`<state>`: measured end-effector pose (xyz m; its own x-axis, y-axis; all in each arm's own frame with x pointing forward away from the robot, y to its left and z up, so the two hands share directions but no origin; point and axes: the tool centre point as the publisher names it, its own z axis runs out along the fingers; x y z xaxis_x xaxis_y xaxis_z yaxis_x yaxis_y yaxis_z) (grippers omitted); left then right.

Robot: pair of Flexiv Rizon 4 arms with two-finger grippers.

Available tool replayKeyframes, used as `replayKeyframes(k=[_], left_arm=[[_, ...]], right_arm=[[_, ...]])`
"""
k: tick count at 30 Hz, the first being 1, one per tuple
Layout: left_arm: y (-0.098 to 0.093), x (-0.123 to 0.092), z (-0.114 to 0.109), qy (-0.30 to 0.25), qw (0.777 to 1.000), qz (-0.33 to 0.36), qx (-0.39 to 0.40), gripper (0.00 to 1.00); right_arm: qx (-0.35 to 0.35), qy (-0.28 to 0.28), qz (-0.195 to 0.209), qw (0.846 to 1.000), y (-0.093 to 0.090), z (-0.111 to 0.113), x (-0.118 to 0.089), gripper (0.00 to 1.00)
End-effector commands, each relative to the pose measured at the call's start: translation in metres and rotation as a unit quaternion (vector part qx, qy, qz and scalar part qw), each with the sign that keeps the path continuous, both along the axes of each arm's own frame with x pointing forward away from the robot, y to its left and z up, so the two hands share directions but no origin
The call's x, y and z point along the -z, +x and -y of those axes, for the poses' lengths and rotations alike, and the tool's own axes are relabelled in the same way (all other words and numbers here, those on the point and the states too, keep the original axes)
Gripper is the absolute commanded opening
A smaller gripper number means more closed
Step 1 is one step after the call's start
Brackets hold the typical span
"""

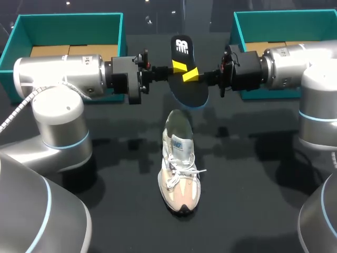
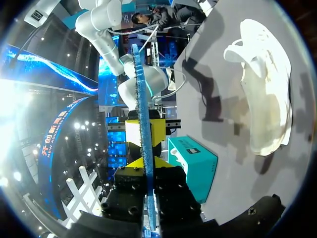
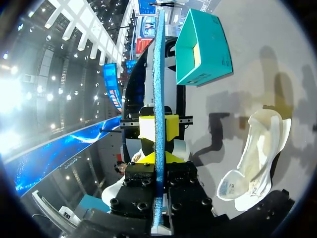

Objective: Take the shoe out of the shoebox, open the shoe tongue, remove and reinsert the insole, then place the shoe into the shoebox

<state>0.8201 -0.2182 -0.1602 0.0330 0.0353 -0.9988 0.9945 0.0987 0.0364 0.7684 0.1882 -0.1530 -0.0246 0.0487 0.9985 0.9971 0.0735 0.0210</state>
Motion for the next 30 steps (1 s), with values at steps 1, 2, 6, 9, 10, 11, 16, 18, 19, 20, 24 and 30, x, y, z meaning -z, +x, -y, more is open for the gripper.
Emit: replayKeyframes(k=[1,2,6,9,10,11,16,18,19,20,24,30], left_arm=[[-0.003,0.001,-0.003,-0.002,1.0,-0.009,-0.002,1.0],[-0.005,0.0,-0.006,-0.001,1.0,-0.013,-0.001,1.0],[-0.014,0.001,-0.027,0.013,0.999,-0.048,-0.01,1.0],[-0.017,0.003,-0.041,0.051,0.994,-0.09,-0.032,1.0],[-0.019,0.003,-0.046,0.067,0.99,-0.114,-0.041,1.0],[-0.021,0.003,-0.052,0.083,0.986,-0.137,-0.045,1.0],[-0.021,0.003,-0.052,0.083,0.986,-0.137,-0.045,1.0],[-0.021,0.003,-0.052,0.083,0.986,-0.137,-0.045,1.0],[-0.021,0.003,-0.052,0.083,0.986,-0.137,-0.045,1.0],[-0.021,0.003,-0.052,0.083,0.986,-0.137,-0.045,1.0],[-0.021,0.003,-0.052,0.083,0.986,-0.137,-0.045,1.0],[-0.019,0.008,-0.061,0.144,0.949,-0.267,-0.081,1.0]], right_arm=[[0.001,0.004,0.003,1.0,0.002,0.001,0.002,0.0],[0.002,0.004,0.004,1.0,0.003,0.002,0.002,0.0],[0.008,0.003,0.017,1.0,0.005,0.011,0.004,0.0],[0.011,0.002,0.032,0.999,0.009,0.019,0.004,0.0],[0.012,0.002,0.036,0.999,0.01,0.022,0.004,0.0],[0.012,0.0,0.039,0.999,0.012,0.024,0.004,0.0],[0.012,0.001,0.042,0.999,0.02,0.029,0.006,0.0],[0.012,0.001,0.042,0.999,0.02,0.029,0.006,0.0],[0.012,0.001,0.042,0.999,0.02,0.029,0.006,0.0],[0.012,0.001,0.042,0.999,0.02,0.029,0.006,0.0],[0.012,0.001,0.042,0.999,0.02,0.029,0.006,0.0],[0.035,-0.007,0.072,0.997,0.026,0.04,0.004,0.0]])
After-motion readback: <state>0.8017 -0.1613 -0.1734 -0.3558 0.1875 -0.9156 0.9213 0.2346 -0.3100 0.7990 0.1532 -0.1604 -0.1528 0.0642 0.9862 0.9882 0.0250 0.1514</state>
